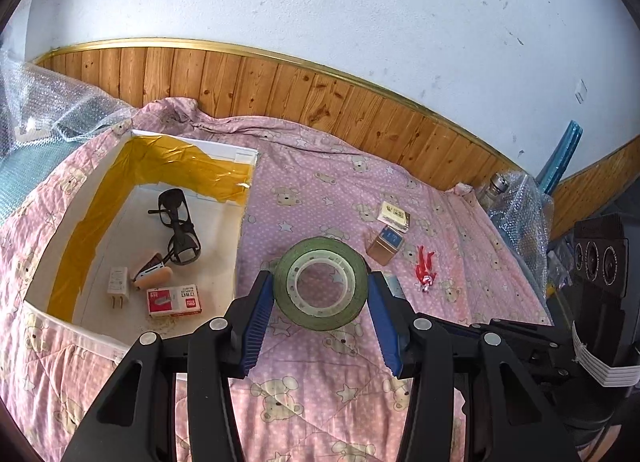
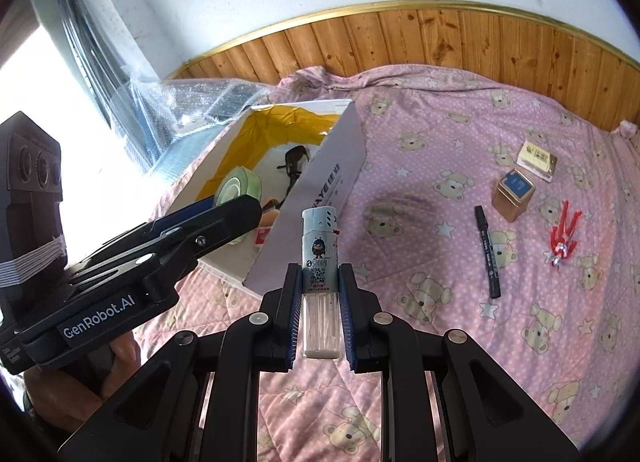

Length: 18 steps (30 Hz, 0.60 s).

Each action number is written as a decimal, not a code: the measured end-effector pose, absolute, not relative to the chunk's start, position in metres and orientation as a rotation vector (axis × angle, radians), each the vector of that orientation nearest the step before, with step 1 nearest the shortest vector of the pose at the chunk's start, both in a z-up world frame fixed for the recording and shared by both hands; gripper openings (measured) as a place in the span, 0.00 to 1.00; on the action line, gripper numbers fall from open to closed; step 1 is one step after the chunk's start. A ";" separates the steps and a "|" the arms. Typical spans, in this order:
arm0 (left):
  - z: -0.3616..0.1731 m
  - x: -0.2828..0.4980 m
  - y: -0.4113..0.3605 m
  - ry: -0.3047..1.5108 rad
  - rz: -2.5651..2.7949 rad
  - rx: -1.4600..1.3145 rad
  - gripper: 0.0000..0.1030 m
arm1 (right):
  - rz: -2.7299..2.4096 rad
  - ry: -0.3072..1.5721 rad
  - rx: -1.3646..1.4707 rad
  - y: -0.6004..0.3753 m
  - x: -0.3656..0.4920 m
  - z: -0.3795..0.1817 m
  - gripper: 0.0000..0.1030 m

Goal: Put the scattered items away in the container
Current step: 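Lift the tape roll and lighter and carry them over the cardboard box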

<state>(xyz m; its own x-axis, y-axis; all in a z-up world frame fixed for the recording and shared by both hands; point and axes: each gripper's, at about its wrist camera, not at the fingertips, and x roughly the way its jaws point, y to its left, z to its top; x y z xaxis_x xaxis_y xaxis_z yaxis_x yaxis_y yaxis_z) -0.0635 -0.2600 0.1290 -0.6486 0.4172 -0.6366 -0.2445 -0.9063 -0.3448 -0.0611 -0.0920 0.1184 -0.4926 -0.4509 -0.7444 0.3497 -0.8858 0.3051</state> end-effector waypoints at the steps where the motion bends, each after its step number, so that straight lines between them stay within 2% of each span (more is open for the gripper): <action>1: 0.129 -0.064 -0.264 -0.333 2.543 -1.063 0.48 | -2.365 -0.149 1.226 -0.097 -0.062 0.119 0.18; 18: 0.122 -0.088 -0.346 -0.500 2.603 -1.077 0.48 | -2.292 -0.044 1.207 -0.174 -0.092 0.126 0.18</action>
<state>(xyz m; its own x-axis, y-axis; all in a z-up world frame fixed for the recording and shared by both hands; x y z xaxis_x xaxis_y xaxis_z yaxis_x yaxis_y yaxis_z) -0.0884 -0.3463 0.1225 -0.6832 0.3808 -0.6231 -0.1227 -0.9010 -0.4162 -0.0925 -0.1738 0.1258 -0.4502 -0.4775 -0.7545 0.4478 -0.8518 0.2718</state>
